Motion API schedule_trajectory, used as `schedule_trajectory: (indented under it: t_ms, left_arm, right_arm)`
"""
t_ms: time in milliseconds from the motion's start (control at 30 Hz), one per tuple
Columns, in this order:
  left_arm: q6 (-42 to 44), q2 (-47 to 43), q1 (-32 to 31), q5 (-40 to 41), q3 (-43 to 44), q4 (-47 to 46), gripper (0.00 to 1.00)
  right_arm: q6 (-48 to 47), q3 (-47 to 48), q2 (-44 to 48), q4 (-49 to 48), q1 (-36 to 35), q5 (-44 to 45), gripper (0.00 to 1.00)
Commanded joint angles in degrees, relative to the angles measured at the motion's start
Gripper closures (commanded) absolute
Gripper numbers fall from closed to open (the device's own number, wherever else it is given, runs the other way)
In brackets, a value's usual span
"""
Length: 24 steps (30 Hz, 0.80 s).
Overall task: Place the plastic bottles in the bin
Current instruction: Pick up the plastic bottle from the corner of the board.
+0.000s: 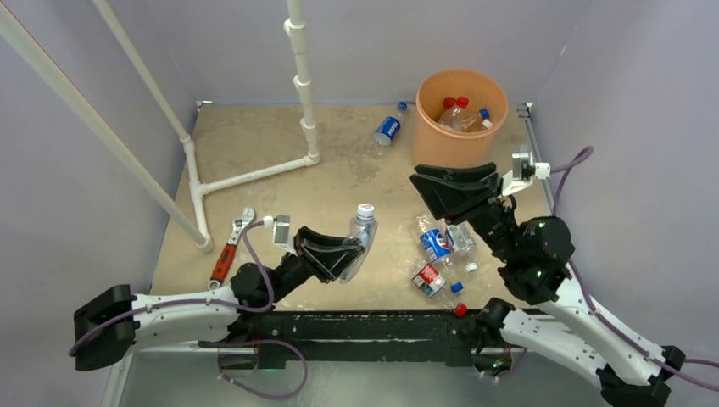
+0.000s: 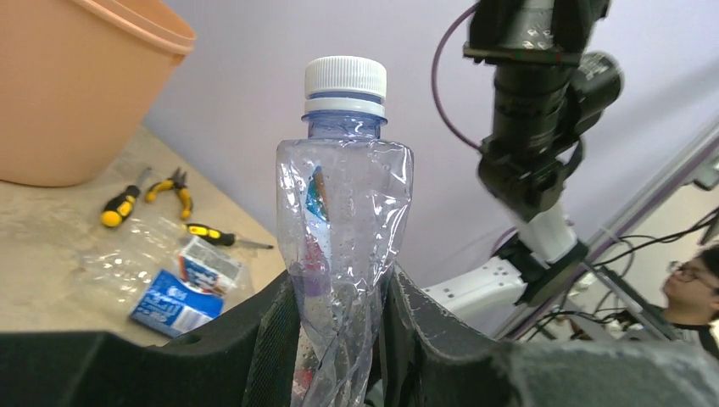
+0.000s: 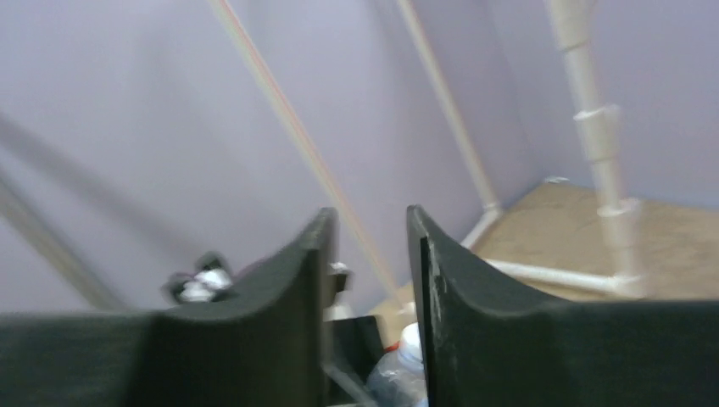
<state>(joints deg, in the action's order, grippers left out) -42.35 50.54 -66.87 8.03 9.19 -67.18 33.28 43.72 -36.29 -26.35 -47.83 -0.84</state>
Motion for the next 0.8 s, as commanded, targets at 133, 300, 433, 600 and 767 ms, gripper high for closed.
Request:
schedule_trajectory:
  t_ms: [133,300,433,600,767]
  left_arm:
    - [16.04,-6.67,-0.01,7.49,11.55,28.1,1.0]
    - [24.84,-2.2,-2.37,16.8,20.25,36.98,1.0]
    - [30.31,0.17,-7.11,26.27,22.64,37.45,1.0]
    - [31.25,2.46,-9.5,29.03,23.59,36.78,1.0]
    - [31.84,2.1,-10.53,32.39,23.19,36.76,1.0]
  right_arm:
    - [-3.09,14.6,-12.29,23.56,0.02,-6.03,0.13]
    - [0.55,17.69,-18.64,25.2,-0.38,-4.5,0.1]
    - [2.87,18.47,-21.86,26.26,-0.73,0.26,0.14]
    - [4.33,18.5,-23.47,28.72,-0.85,4.39,0.19]
    - [4.84,17.81,-22.36,30.86,-0.86,6.9,0.23]
